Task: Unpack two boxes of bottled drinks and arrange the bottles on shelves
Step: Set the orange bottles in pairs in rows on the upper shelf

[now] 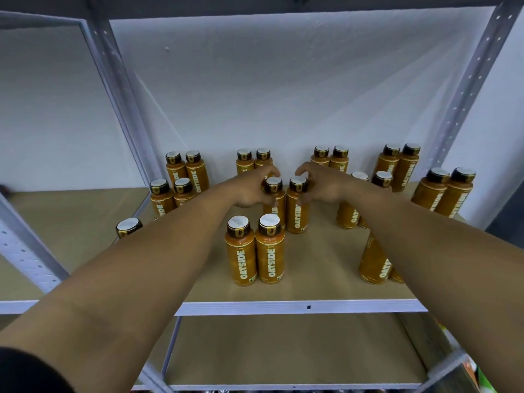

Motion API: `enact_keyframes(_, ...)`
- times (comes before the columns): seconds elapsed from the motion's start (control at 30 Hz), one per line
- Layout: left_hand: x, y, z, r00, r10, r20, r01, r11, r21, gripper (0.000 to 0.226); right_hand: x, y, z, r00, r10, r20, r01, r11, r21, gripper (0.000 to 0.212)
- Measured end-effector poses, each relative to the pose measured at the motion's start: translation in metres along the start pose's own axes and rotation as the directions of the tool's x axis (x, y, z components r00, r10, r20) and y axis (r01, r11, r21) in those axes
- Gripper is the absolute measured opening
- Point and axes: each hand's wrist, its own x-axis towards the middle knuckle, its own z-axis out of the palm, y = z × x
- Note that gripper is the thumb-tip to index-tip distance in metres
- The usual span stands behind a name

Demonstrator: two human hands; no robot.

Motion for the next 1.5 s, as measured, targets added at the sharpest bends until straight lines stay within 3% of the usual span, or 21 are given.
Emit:
enact_keyframes(0.57,-0.007,-0.019,0.003,0.998,0.012,-0.058,-0.011,1.0,0.02,0.057,0.007,-0.002,0.022,0.992,-0.094,-0.089,0.1,0.993,0.06,0.064)
enact_keyframes(1.5,-0.026,-0.046,-0.005,0.989,-0.087,-0.124,0.092,0.995,0.037,0.066,0.021,-0.031,0.05,0.987,-0.108,-0.12,0.121,0.987,0.103,0.065)
